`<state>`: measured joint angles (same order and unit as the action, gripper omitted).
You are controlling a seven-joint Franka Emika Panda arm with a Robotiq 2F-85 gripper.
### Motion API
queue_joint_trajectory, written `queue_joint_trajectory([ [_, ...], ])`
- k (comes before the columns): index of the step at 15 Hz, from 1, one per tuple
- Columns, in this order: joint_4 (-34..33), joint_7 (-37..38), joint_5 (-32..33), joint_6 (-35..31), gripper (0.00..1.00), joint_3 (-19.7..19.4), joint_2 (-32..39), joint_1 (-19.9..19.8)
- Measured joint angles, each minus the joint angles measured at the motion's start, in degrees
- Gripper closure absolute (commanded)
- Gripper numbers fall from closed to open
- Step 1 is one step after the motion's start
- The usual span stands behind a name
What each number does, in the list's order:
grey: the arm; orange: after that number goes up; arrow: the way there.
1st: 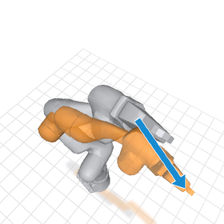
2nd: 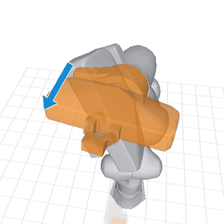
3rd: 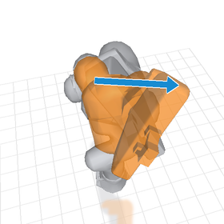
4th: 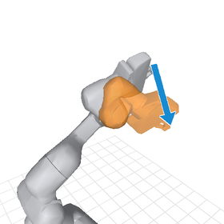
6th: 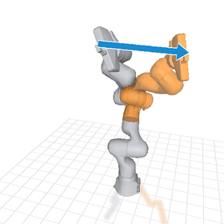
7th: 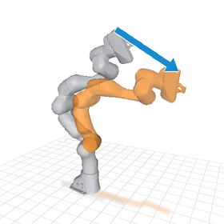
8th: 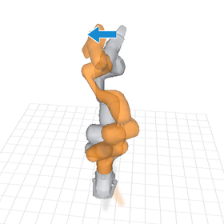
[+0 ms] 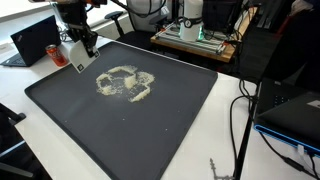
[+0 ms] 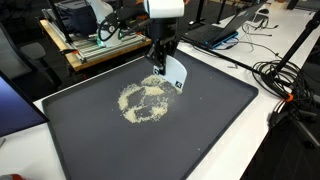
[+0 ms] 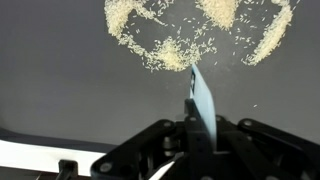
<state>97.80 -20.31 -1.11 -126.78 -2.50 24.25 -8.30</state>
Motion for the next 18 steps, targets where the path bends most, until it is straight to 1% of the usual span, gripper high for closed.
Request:
queue_joint_trajectory([
  [3,-5.1,0.1,-0.6,1.8,0.99,0.0,4.2,-0.9],
  [6,-7.8,0.1,-1.4,3.0,0.99,0.0,7.2,-3.1],
  [11,-8.1,-0.8,-1.3,9.6,0.99,-0.6,8.7,-6.4],
  [15,-8.1,-0.8,-1.5,13.4,0.99,-0.8,8.7,-7.6],
  [18,-8.0,-1.3,-4.3,14.9,0.99,-0.7,8.7,-9.4],
])
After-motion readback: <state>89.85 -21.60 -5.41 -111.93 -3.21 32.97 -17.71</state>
